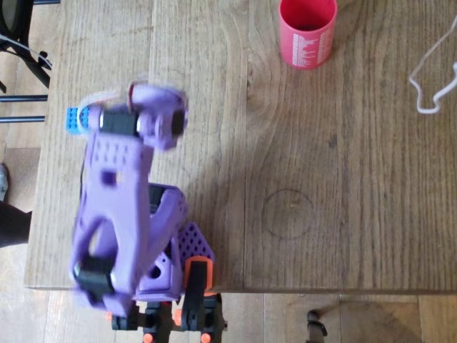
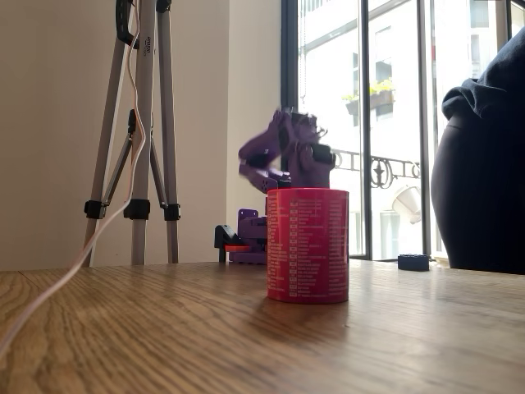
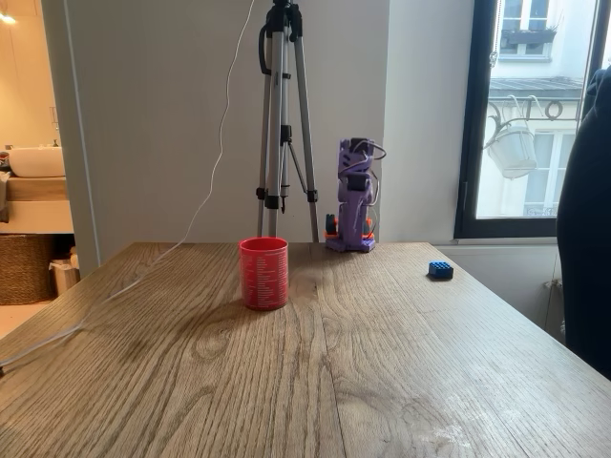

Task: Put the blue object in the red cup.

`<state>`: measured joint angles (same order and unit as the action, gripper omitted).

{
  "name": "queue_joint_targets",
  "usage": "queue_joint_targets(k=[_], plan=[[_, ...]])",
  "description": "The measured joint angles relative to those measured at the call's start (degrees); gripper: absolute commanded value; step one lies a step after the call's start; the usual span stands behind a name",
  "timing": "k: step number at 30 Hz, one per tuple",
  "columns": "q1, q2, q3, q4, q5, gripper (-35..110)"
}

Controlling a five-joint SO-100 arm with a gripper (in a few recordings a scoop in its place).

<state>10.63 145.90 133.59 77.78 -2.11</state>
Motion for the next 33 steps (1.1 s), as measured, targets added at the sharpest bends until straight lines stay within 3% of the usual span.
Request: queue_joint_targets(k=[6, 15, 23, 33], plan=[[-8.26, -17.84, -18.72, 7.38, 0.62, 1], [-21.62, -35.86, -27.42, 12.48, 8.09, 1], [-45.53, -48.96, -29.97, 13.36, 14.15, 1], [-48.96, -51.24, -34.72, 10.02, 31.11, 1]])
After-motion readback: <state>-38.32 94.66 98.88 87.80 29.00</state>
